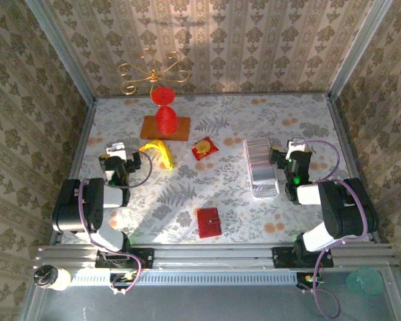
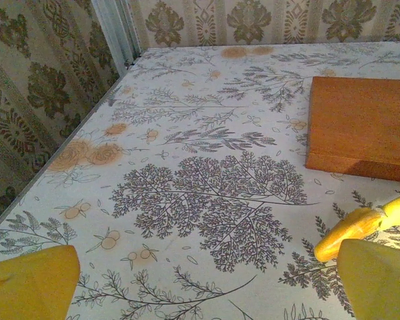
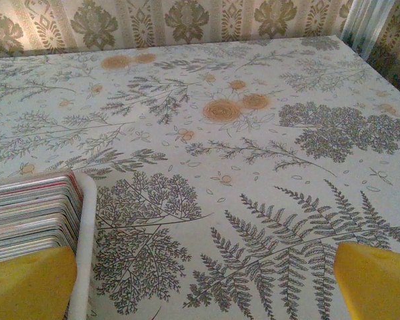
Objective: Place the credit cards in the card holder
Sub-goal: Reset both arms
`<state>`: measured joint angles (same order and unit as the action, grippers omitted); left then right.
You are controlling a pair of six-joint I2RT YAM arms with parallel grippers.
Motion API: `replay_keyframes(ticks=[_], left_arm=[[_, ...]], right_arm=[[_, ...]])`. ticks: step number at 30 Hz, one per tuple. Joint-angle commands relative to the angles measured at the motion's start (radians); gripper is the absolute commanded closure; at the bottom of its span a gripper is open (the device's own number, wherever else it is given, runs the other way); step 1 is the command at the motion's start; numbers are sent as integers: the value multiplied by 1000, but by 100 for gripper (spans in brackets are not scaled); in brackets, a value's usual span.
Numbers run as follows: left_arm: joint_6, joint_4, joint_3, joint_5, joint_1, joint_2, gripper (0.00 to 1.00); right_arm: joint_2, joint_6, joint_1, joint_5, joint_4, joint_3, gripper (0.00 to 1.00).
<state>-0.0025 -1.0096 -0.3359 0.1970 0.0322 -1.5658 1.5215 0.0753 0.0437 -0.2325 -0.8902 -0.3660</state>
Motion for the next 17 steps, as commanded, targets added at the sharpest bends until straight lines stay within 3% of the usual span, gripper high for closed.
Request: replay_keyframes(ticks=[1, 17], left_arm=[[38, 44, -35, -9, 15, 8, 0], [42, 46, -37, -9, 17, 7, 0]], right_arm=[[5, 6, -1, -34, -4, -17, 0], [6, -5, 12, -52, -3, -21, 0]])
